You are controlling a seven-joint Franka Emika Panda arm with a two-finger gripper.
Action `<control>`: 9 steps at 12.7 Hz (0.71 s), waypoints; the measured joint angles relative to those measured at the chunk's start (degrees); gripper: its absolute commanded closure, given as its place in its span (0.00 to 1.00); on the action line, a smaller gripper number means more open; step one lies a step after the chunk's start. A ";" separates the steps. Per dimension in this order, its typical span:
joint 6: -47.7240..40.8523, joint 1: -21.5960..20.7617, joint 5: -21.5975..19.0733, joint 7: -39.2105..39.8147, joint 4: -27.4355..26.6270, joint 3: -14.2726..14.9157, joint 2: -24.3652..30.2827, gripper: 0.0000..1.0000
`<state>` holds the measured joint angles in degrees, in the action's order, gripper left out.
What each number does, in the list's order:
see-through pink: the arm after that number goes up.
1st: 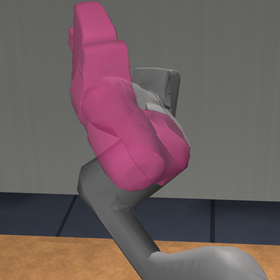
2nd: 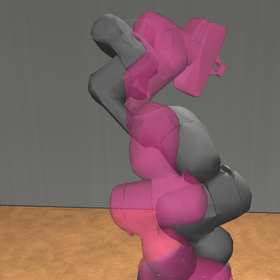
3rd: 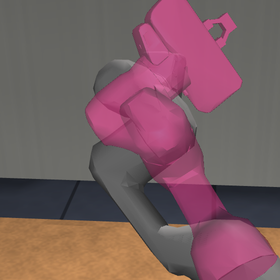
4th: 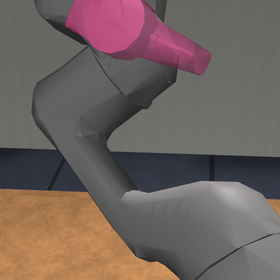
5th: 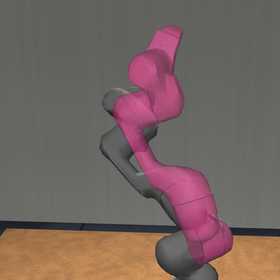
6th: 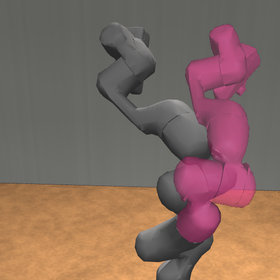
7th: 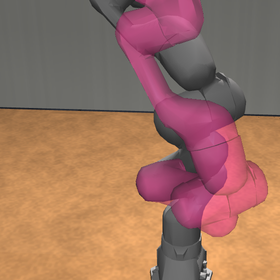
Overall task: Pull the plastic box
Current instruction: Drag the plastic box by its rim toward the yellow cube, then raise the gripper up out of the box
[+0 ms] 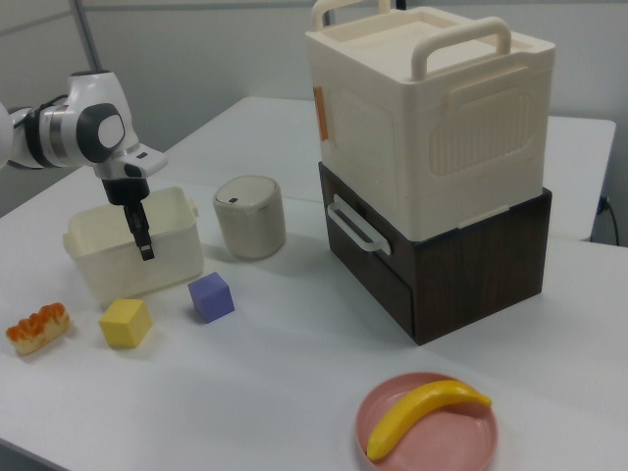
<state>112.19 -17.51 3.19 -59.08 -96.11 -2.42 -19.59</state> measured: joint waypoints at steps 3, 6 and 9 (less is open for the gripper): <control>-0.35 0.00 0.04 0.66 -0.18 0.04 0.02 0.00; -1.01 0.01 0.04 1.86 -0.16 0.07 0.45 0.00; -2.34 0.04 0.04 2.91 -0.05 0.07 2.77 0.00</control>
<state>109.85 -17.46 3.23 -56.17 -96.17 -2.35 -16.82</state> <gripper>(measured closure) 0.000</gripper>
